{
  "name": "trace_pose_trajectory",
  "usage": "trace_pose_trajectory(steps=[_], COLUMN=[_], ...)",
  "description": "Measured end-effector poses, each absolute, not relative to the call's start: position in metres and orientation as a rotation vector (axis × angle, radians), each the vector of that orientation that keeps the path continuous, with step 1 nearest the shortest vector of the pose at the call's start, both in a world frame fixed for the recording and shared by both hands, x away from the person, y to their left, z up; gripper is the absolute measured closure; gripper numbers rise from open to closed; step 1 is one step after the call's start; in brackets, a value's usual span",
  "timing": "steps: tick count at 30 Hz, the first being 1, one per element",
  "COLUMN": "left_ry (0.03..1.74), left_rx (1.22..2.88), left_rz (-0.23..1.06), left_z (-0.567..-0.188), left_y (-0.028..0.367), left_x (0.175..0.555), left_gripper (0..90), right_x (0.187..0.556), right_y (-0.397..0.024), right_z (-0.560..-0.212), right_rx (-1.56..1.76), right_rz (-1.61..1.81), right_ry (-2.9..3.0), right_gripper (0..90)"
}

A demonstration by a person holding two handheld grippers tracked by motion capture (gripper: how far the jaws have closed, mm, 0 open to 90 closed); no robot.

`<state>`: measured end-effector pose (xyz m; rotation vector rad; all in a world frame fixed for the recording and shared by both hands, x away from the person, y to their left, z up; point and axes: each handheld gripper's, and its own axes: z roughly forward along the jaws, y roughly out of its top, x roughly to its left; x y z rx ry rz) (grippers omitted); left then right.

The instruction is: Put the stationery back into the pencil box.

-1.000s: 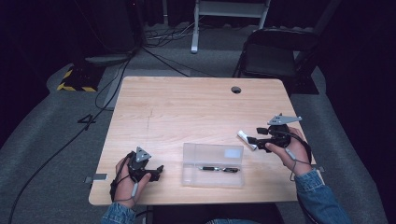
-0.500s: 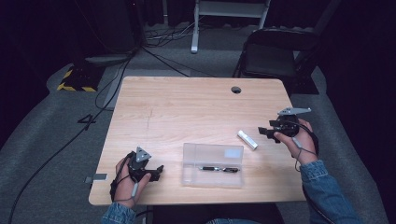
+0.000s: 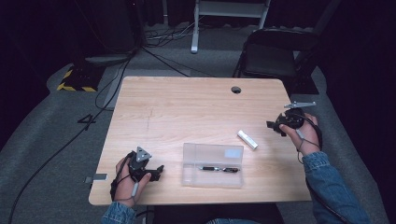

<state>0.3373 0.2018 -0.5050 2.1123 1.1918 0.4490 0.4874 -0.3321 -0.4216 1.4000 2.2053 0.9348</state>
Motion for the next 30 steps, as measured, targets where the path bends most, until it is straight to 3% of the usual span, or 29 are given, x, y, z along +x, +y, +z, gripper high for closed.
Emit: trace_pose_trajectory(steps=[30], left_ry=[1.200], left_rx=[2.107], left_rz=[0.448], left_z=[-0.505], left_y=[0.200], left_x=[0.339], left_gripper=[12.2], right_x=[0.542], right_y=[-0.365], right_z=[-0.467], right_rx=[1.720], right_rz=[0.772], right_ry=[2.046], right_gripper=[31.1])
